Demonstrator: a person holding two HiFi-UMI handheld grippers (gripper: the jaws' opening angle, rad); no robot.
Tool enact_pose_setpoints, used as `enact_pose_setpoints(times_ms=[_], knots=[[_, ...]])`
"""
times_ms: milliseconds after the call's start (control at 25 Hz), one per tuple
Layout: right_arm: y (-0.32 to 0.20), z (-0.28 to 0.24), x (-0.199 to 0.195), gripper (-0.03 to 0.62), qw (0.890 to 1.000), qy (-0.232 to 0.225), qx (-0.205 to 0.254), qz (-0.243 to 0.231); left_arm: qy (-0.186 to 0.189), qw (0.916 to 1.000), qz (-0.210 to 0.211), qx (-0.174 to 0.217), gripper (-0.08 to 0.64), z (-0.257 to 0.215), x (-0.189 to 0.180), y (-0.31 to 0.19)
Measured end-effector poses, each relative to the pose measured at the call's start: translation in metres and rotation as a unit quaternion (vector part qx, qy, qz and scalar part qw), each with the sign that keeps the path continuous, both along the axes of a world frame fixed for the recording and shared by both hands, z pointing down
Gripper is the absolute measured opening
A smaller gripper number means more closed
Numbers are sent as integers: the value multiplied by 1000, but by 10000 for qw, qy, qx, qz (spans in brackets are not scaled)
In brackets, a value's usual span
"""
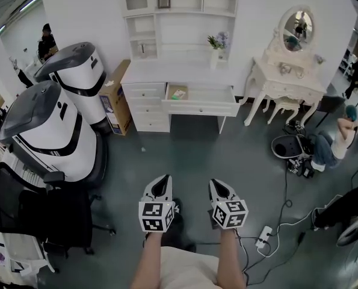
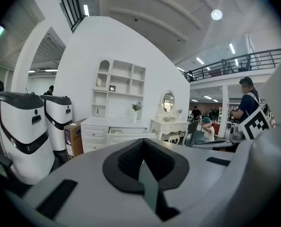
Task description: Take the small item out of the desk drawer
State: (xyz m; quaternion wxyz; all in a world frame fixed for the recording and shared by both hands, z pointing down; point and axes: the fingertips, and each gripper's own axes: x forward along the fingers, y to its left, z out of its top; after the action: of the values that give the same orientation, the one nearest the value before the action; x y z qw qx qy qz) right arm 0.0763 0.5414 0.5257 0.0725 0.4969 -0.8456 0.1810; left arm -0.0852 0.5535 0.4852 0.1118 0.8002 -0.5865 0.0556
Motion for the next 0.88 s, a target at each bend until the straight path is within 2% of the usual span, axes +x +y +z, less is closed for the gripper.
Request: enact_pose_setpoints(times_ms=[400, 680, 880], knots=[[-90, -22, -15, 25, 9988, 370, -7, -311, 384, 9992, -20, 108, 15, -25, -2, -105], [-169, -23, -1, 25, 9985, 533, -22, -88, 590, 9982, 67, 52, 15, -26, 4, -201], [-238, -32, 8, 25, 9976, 484, 17, 500, 619, 9977, 274, 76, 15, -31, 2, -270]])
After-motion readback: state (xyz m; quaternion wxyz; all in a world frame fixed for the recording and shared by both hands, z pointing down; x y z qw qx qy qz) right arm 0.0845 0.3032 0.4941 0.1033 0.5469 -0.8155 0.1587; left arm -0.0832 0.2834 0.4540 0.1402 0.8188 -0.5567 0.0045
